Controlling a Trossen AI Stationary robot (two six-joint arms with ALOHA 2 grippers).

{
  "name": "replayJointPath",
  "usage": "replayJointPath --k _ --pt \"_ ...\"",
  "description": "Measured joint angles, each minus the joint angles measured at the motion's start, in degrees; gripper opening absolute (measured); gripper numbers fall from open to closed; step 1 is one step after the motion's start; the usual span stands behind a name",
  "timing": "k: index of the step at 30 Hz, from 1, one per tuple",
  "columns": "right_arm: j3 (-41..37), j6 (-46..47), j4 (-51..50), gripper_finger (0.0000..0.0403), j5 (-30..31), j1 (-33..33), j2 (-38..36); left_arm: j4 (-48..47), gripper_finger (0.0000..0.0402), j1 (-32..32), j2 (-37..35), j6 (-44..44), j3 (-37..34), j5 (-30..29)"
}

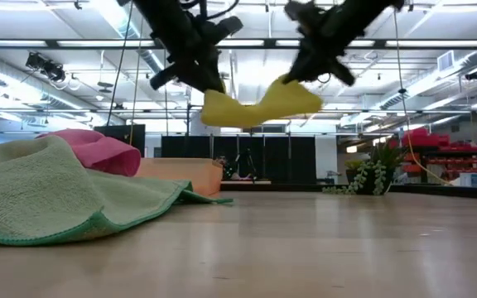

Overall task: Fold microfiber towels
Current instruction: Put the yellow microfiber cloth into the orange bin

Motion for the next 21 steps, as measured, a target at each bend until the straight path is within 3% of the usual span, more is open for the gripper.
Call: replayJointPath --k 8,11,17,21 --pt "14.6 -13.8 1.3 0.0005 -13.9 -10.1 15.5 -10.4 0.0011 4.9 -2.1 -0.9 0.0 -3.5" --pt "21.3 -17.3 1.2 0.0005 -15.7 -12.6 21.4 -13.2 0.0011 8.4 -2.6 -1.4 -0.4 -3.8" --pt "34.9 -19.8 -0.4 0.0005 -21.9 -17.7 33.8 -8.2 0.0011 14.3 -6.4 -0.9 -7.3 -4.0" --pt "44.9 -22.8 -4.3 0.0004 -24.9 -19.5 41.5 4.1 0.0011 16.0 -9.9 -6.1 -15.8 -4.2"
